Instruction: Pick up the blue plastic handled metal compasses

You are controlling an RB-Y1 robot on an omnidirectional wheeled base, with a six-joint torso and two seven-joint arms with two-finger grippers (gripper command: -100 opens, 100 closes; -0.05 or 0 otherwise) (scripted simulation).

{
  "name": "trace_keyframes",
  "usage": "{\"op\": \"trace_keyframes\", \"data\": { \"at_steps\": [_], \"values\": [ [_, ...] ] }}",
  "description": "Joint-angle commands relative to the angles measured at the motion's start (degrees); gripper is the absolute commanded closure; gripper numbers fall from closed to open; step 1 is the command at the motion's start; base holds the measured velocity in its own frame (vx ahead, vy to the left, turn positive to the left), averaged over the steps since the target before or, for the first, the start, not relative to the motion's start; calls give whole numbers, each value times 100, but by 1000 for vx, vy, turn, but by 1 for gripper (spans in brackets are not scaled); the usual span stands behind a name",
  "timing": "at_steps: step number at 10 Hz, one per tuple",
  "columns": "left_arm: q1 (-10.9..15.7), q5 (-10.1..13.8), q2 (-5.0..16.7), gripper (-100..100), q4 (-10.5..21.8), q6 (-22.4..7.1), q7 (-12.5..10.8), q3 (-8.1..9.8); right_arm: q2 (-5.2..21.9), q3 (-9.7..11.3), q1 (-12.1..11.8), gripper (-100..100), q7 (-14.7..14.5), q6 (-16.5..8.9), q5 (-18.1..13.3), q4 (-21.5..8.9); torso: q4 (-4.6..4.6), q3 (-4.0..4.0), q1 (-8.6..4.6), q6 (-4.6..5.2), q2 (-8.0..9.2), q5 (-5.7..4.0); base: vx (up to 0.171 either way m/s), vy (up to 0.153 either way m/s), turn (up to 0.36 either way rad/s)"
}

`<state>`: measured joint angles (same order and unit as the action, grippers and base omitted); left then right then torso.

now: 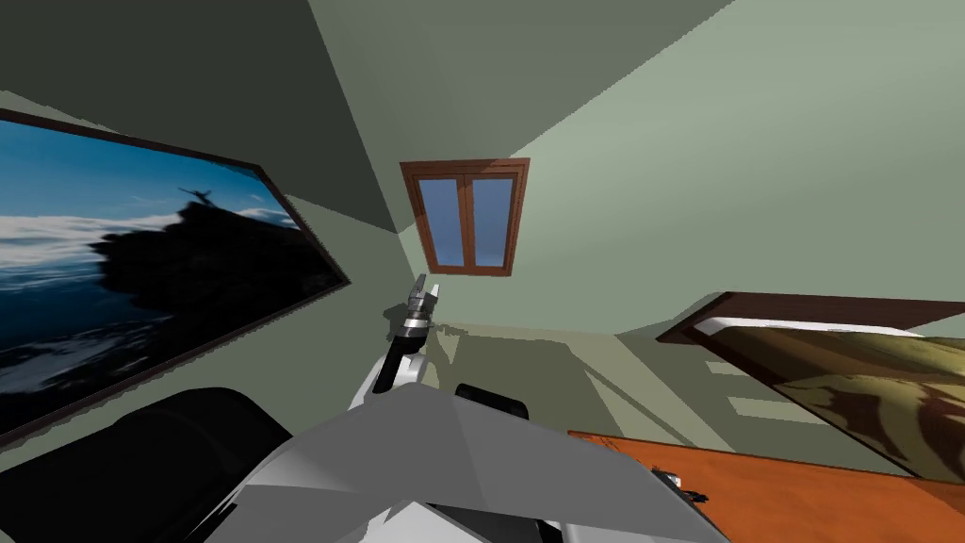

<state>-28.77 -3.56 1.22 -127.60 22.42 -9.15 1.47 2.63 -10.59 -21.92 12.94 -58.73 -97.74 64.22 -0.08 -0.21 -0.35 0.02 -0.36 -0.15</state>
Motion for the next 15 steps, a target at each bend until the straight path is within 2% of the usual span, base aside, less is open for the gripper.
{"op": "trace_keyframes", "data": {
  "at_steps": [1,2,3,7,8,9,10,11,12,13,14,15],
  "values": [
    [0,0,0,0,0,0,0,0,-62,-118,-260,-100,-31,-30,-18,245,0,0,0,0,0,0,-6,-29,326],
    [-1,0,0,0,0,0,0,1,-57,-78,-221,-100,-41,-8,-12,228,0,1,-3,3,2,-1,-4,-18,42],
    [-2,0,0,0,0,0,0,1,-62,-83,-243,100,-50,-10,-13,256,0,-1,0,5,-1,-1,0,0,0],
    [-2,0,0,0,0,0,0,1,-64,-89,-238,100,-33,-14,-5,259,-8,-11,10,-3,-14,1,0,-1,-3],
    [-2,0,0,0,0,0,0,1,-64,-89,-238,0,-32,-14,-5,259,-9,-12,11,-3,-16,1,0,0,0],
    [-2,0,0,0,0,0,0,1,22,151,49,100,-8,1,3,-27,-9,-13,11,-3,-17,1,9,20,-306],
    [-3,0,0,0,0,0,0,1,22,151,81,100,-8,1,3,-52,-12,-17,17,1,-22,-3,7,36,-365],
    [-3,0,0,0,0,0,0,1,105,417,344,100,16,31,24,-350,-14,-17,23,4,-20,1,-3,41,-434],
    [-3,0,0,0,0,0,0,1,105,420,422,100,16,31,24,-350,-13,-17,30,-1,-20,-2,-2,34,-243],
    [-2,0,0,0,0,0,0,1,189,658,642,100,39,61,45,-562,-17,-19,26,-4,-22,-14,4,33,-337],
    [-3,0,0,0,0,0,0,1,189,689,682,100,39,61,45,-487,-20,-21,27,0,-23,-16,3,35,-261],
    [-1,0,-1,0,0,0,0,0,272,918,941,100,63,91,66,-822,-22,-26,14,-7,-30,-28,5,31,-383]
  ]
}}
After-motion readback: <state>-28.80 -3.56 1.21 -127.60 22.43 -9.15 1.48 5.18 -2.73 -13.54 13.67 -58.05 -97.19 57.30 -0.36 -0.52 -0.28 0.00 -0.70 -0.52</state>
